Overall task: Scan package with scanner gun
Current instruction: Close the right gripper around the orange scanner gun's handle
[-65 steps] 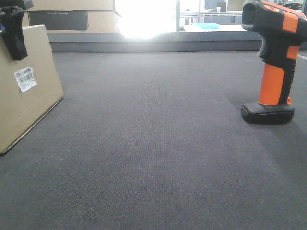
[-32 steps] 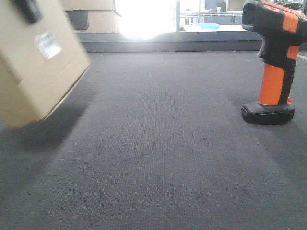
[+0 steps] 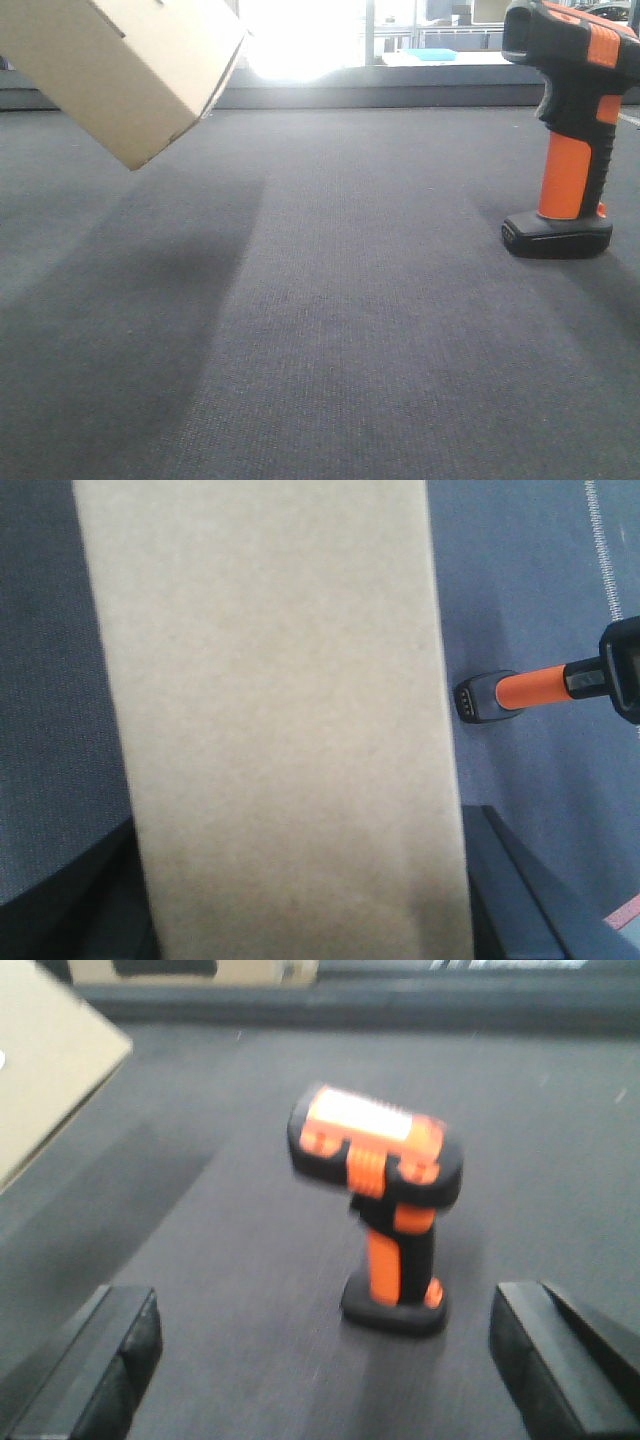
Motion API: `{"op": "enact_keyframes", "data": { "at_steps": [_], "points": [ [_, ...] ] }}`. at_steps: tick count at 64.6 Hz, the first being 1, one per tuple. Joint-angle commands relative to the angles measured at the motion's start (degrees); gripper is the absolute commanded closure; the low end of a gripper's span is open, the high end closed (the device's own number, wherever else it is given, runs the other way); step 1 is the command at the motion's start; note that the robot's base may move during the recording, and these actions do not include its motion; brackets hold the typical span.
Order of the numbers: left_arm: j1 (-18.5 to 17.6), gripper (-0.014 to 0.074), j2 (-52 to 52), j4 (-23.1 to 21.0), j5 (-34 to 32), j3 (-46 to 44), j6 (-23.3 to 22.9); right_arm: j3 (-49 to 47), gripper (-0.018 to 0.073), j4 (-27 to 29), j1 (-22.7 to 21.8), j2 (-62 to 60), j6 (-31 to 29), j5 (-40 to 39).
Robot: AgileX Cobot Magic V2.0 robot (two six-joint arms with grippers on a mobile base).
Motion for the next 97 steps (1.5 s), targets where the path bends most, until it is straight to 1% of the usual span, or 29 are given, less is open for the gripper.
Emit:
{"op": "enact_keyframes", "data": {
  "at_steps": [1, 15, 20, 35, 46, 61, 64, 73, 83, 89, 97],
  "points": [
    [0.2, 0.0707, -0.8, -1.4, -0.3, -0.2, 0.4, 3.9, -0.0010, 1.1, 0.4, 0.2, 0.0, -5.6],
    [0.2, 0.0707, -0.8, -1.4, -0.3, -0.2, 0.4, 14.1, -0.0010, 1.1, 0.4, 0.9, 0.0, -23.5],
    [0.2, 0.0707, -0.8, -1.4, -0.3, -0.2, 0.4, 15.8, -0.0010, 0.9, 0.4, 2.3, 0.0, -27.2],
    [0.2, 0.0707, -0.8, -1.4, -0.3, -0.2, 0.4, 16.0, -0.0010, 0.8, 0.4, 11.8, 0.0, -36.6],
    [0.2, 0.0707, -0.8, -1.4, -0.3, -0.2, 0.4, 15.6, -0.0010, 0.8, 0.4, 20.7, 0.0, -41.5],
    [0.2, 0.0707, -0.8, -1.4, -0.3, -0.2, 0.4, 15.6, -0.0010, 0.8, 0.4, 33.5, 0.0, -54.1],
    [0.2, 0.0707, -0.8, -1.4, -0.3, -0.2, 0.4, 15.3, -0.0010, 0.8, 0.5, 35.5, 0.0, -55.0],
    [0.2, 0.0707, -0.8, -1.4, -0.3, -0.2, 0.4, 11.8, -0.0001, 1.1, 0.5, 39.9, 0.0, -54.1],
    [0.2, 0.0707, -0.8, -1.4, -0.3, -0.2, 0.4, 8.5, 0.0062, 6.6, 0.5, 43.1, 0.0, -54.2],
    [0.2, 0.0707, -0.8, -1.4, -0.3, -0.2, 0.4, 7.4, 0.0092, 6.6, 0.5, 45.1, 0.0, -55.2],
    [0.2, 0.0707, -0.8, -1.4, -0.3, -0.2, 0.4, 7.2, 0.0092, 6.6, 0.5, 47.2, 0.0, -56.8]
  ]
}}
